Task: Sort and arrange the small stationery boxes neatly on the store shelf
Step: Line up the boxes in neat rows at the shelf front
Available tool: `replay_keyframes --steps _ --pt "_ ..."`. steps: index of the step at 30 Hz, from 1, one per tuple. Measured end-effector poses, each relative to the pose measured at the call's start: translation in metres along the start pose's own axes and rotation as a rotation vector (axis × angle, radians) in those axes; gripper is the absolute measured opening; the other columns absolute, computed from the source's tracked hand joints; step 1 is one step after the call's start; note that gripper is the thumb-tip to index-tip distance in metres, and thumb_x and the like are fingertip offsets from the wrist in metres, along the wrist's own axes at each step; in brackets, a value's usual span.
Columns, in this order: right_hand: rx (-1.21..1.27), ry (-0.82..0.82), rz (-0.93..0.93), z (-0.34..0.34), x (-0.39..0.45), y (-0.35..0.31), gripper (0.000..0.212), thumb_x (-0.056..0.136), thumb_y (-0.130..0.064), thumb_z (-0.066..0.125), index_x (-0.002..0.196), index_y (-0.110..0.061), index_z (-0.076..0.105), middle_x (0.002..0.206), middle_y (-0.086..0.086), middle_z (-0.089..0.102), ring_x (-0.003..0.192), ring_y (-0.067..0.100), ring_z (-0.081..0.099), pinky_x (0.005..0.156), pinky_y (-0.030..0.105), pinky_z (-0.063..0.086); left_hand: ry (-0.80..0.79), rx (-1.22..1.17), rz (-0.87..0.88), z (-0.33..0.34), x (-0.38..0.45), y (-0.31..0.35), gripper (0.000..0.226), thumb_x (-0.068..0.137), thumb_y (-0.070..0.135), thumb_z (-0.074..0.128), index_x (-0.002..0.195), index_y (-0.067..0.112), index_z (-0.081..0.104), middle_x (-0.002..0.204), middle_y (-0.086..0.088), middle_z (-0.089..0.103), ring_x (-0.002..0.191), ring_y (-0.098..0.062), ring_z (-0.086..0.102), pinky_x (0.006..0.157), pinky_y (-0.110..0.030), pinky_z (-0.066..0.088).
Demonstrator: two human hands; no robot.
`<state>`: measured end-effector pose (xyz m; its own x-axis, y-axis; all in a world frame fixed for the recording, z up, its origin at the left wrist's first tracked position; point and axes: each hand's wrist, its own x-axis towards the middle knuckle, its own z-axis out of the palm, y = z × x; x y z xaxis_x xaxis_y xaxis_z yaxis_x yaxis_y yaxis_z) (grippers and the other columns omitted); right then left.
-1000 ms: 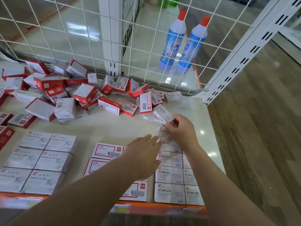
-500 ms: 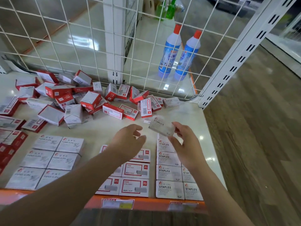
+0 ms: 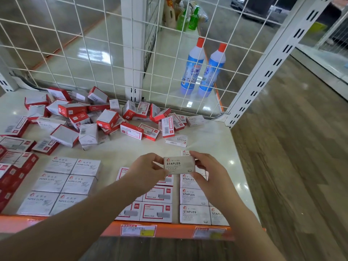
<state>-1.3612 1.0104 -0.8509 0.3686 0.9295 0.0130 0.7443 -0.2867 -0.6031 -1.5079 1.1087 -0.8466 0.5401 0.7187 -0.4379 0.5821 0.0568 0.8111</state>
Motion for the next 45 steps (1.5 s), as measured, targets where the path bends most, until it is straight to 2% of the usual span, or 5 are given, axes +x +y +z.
replay_keyframes --steps 12,17,22,26,45 --pt "0.031 -0.044 0.005 -0.009 -0.008 0.012 0.047 0.09 -0.013 0.057 0.133 -0.026 0.044 0.123 -0.016 0.05 0.1 -0.005 0.046 0.078 -0.003 0.036 -0.031 -0.019 0.013 0.008 -0.004 0.005 0.01 0.092 0.011 0.054 0.09 0.02 0.052 0.103 0.008 0.063 0.086 -0.018 0.064 0.057 -0.01 0.048" --pt "0.08 -0.03 0.045 -0.015 -0.012 0.024 0.046 0.09 -0.01 0.056 0.132 -0.024 0.045 0.116 -0.017 0.05 0.1 -0.005 0.048 0.079 -0.004 0.035 -0.085 0.044 0.087 0.018 -0.002 0.006 0.029 0.092 0.021 0.055 0.121 0.02 0.051 0.108 0.007 0.062 0.093 -0.01 0.058 0.067 -0.014 0.047" --pt "0.022 -0.015 0.131 -0.015 -0.015 0.047 0.046 0.092 -0.016 0.054 0.136 -0.022 0.041 0.127 -0.01 0.051 0.104 -0.004 0.046 0.089 0.008 0.037 -0.154 0.647 0.254 0.037 -0.002 0.006 0.054 0.094 0.035 0.049 0.143 0.028 0.028 0.147 0.007 0.033 0.134 -0.016 0.032 0.108 -0.034 0.03" --pt "-0.005 -0.012 0.205 -0.015 -0.017 0.064 0.045 0.093 -0.015 0.052 0.136 -0.019 0.041 0.13 -0.008 0.05 0.113 0.004 0.048 0.096 0.018 0.038 -0.212 1.088 0.364 0.054 0.005 0.009 0.065 0.099 0.034 0.037 0.149 0.019 -0.003 0.158 0.0 -0.005 0.145 -0.019 -0.004 0.116 -0.035 0.0" --pt "-0.01 0.061 0.227 -0.039 0.017 0.107 0.043 0.094 -0.012 0.05 0.135 -0.011 0.043 0.126 0.002 0.053 0.112 0.014 0.051 0.096 0.024 0.04 -0.157 1.055 0.288 0.086 0.055 0.03 0.058 0.097 0.04 0.036 0.149 0.024 0.014 0.157 0.005 0.008 0.144 -0.026 0.004 0.117 -0.039 0.006"
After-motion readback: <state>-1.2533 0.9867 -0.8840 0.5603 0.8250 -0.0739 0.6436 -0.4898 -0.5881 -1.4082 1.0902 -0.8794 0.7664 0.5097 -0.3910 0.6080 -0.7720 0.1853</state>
